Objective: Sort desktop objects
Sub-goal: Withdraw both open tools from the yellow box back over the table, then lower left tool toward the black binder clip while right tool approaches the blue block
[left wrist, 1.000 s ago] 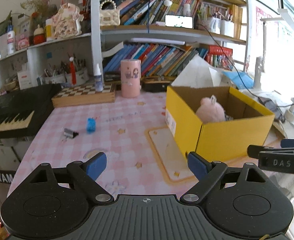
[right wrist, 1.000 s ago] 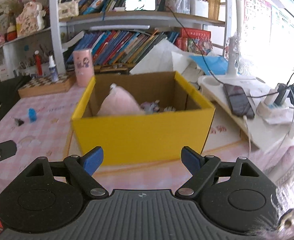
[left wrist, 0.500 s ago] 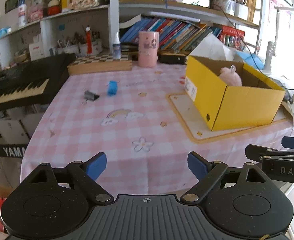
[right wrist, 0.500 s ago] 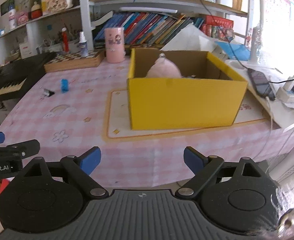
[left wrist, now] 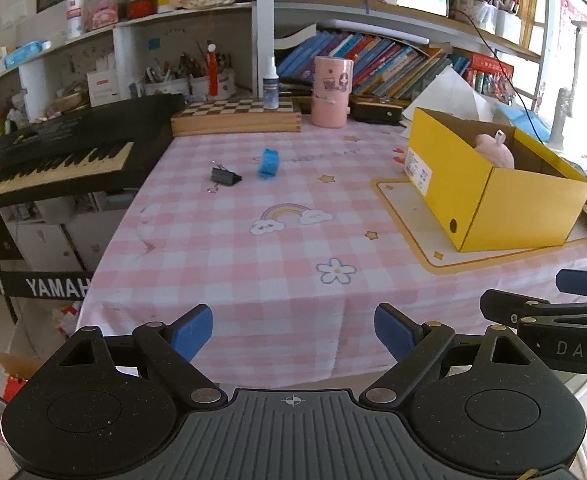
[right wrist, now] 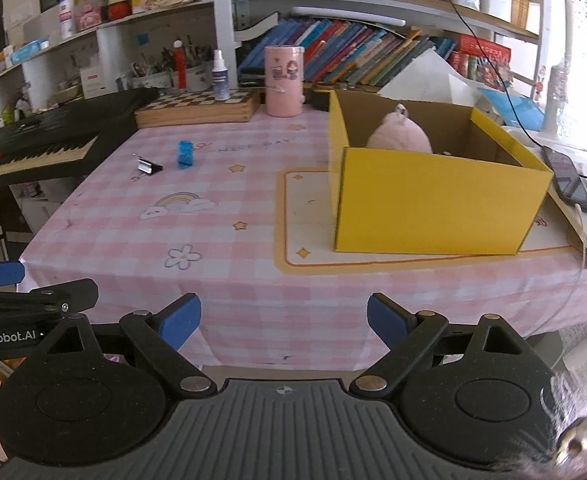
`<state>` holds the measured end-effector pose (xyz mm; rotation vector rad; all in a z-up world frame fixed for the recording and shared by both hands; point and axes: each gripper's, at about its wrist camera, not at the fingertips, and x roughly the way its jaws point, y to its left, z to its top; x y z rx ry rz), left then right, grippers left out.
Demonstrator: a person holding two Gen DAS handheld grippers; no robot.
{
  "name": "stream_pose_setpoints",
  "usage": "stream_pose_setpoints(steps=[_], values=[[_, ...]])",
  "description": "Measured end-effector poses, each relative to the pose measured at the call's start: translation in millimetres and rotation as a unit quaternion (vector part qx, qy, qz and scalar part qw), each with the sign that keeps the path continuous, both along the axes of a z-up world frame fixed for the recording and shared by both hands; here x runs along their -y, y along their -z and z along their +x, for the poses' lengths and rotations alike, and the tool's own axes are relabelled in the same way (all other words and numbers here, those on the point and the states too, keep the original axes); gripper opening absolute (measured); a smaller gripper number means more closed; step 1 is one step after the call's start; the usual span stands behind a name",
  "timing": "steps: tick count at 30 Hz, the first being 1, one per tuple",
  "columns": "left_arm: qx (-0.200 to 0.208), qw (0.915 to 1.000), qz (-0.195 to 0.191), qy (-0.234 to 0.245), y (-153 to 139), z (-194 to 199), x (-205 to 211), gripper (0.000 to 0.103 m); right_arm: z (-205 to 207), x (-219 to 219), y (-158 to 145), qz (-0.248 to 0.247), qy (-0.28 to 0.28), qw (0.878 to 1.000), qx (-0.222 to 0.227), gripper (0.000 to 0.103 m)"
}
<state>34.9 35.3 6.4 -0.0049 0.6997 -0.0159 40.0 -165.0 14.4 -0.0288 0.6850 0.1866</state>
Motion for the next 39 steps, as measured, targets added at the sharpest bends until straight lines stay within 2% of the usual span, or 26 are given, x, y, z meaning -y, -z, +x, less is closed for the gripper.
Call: stream_pose_setpoints(steps=[25,39], values=[[0.014,0.9992,-0.006,-0.036,-3.5,-4.0,-53.3,0.090,3.9,-62.3,-5.5,0.000,-0.058,0.998,0.008,0.090],[0.005,0.9980,-0.005,-0.062,2.7,16.0,-74.4,0.090,31.4,-85.6,-1.4,0.002,-0.081,0.997,0.003,0.090]])
